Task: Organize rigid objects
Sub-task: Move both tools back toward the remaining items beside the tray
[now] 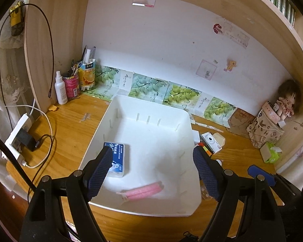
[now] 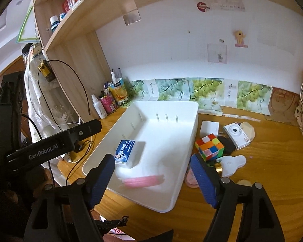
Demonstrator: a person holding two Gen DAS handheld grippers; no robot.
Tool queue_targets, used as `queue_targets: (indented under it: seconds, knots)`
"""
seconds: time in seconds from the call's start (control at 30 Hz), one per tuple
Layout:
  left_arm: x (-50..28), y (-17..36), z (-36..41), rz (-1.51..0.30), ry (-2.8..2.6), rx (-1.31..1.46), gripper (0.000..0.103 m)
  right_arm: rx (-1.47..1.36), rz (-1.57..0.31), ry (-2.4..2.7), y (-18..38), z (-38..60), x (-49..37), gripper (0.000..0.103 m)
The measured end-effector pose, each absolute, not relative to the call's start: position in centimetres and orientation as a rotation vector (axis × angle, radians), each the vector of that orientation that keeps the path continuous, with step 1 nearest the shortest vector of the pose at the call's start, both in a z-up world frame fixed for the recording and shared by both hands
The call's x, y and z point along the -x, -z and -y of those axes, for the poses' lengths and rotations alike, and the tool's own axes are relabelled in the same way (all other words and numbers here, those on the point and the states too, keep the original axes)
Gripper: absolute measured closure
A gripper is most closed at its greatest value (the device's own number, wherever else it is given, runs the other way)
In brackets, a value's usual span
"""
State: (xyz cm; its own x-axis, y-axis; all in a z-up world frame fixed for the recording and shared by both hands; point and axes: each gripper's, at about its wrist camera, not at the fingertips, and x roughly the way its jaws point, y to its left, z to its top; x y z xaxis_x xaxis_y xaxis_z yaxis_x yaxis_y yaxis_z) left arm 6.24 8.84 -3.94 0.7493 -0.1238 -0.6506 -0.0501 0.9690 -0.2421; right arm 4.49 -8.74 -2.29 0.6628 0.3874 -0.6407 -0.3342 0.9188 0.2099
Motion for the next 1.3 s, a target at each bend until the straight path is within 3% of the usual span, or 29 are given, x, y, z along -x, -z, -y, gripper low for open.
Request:
queue_targets:
  seconds: [0.8,1.3]
  knots:
    - [-4.2,3.5,-0.4,-0.697,-0.082,0.306,0.019,0.01,-0.702,-0.555,0.9,17.2,-4.8,0.022]
    - [-4.2,6.2,5.1,-0.853,-0.114,0.37,0.019,0.074,-0.818,-0.636,3.5,21.5,-6.9,0.022]
